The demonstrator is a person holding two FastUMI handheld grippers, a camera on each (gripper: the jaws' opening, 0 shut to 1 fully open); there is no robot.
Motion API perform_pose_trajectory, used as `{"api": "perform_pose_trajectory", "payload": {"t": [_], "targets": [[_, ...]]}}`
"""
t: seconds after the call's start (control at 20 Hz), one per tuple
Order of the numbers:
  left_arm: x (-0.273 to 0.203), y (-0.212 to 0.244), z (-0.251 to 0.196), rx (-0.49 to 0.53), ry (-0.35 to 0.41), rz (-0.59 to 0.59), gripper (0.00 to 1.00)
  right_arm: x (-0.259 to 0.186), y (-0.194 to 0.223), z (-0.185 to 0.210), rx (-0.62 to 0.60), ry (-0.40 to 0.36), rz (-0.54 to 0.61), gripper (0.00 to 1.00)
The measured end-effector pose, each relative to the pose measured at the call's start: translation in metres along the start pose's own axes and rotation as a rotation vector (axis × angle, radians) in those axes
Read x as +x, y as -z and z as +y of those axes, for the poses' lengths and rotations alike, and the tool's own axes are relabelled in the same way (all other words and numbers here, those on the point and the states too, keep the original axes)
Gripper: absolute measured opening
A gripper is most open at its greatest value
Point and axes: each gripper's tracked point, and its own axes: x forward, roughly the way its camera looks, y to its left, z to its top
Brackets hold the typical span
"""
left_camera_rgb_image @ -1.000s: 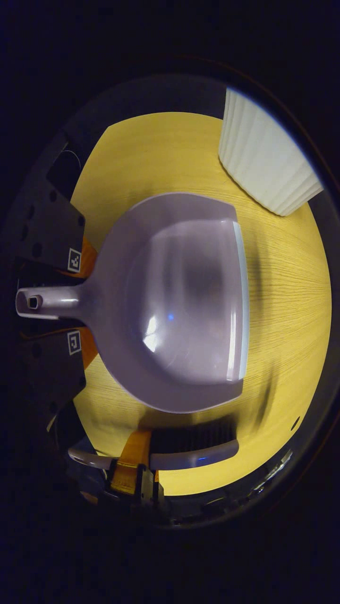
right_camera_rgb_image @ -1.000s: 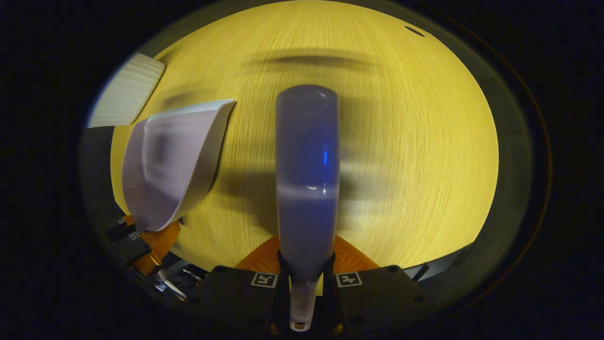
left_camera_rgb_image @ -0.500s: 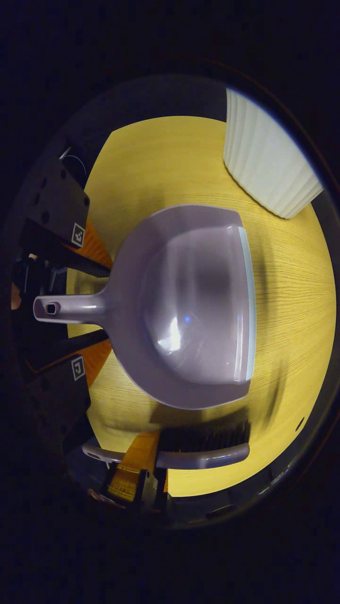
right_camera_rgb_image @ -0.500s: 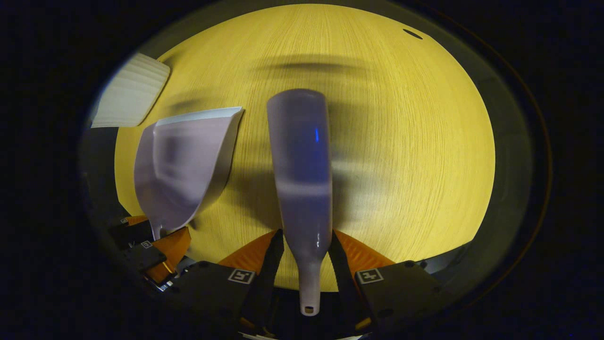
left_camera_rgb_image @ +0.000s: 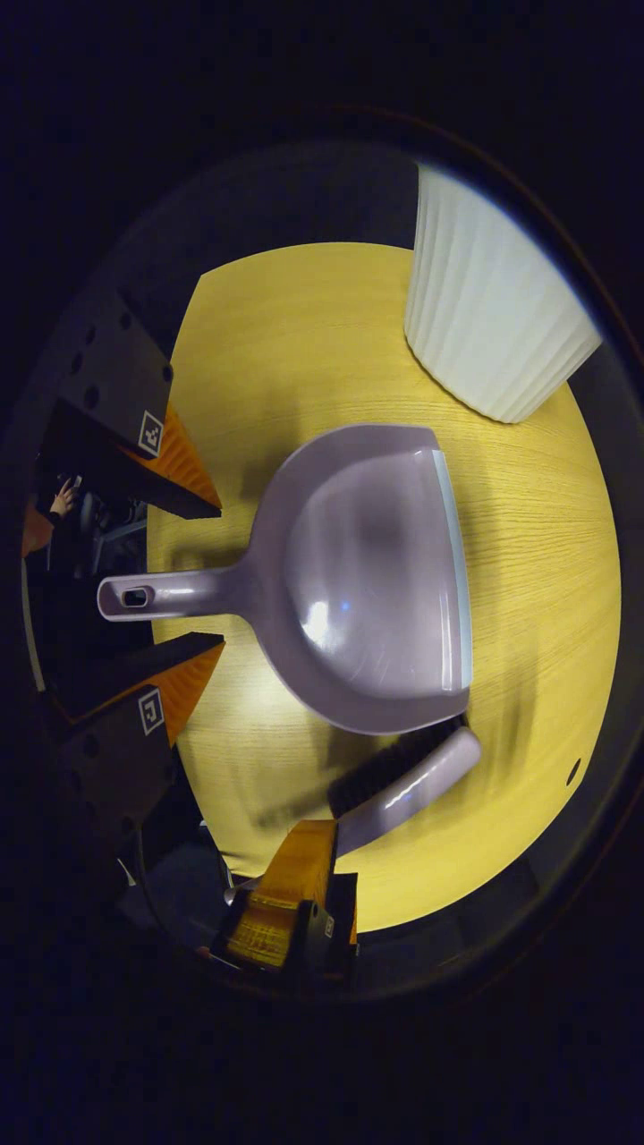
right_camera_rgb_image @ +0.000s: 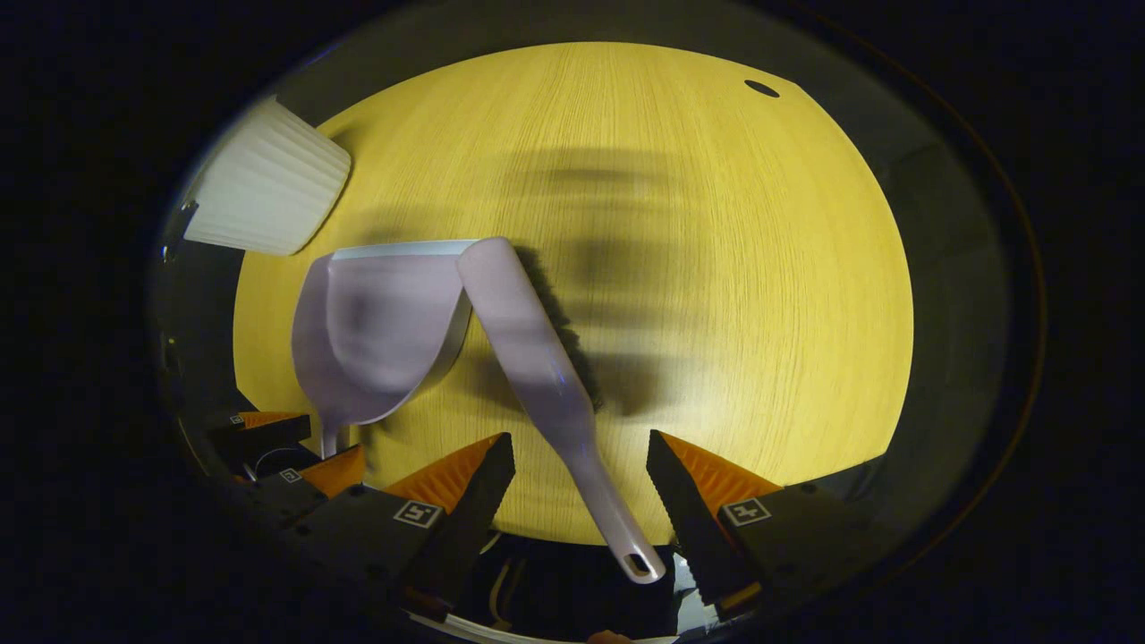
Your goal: Pick up the small broom and dustpan from the desktop, sweep the trash into the dustpan with the broom, and then empty the trash into the garbage bin.
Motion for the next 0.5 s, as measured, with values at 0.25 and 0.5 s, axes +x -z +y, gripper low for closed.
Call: {"api": "perform_pose_trajectory", "payload": {"t": [0.25, 0.5], "targets": [[-0.04, 0.008, 0.009, 0.015, 0.005, -0.13, 0.77, -0.038, -0.008, 0.008, -0.047, -0.007, -0.109, 0.97], [-0.1, 0.001, 0.006, 0.088, 0.035, -0.408, 0.77, -0.115, -0.027, 0.026, -0.089, -0.028, -0.33, 0.97]]}}
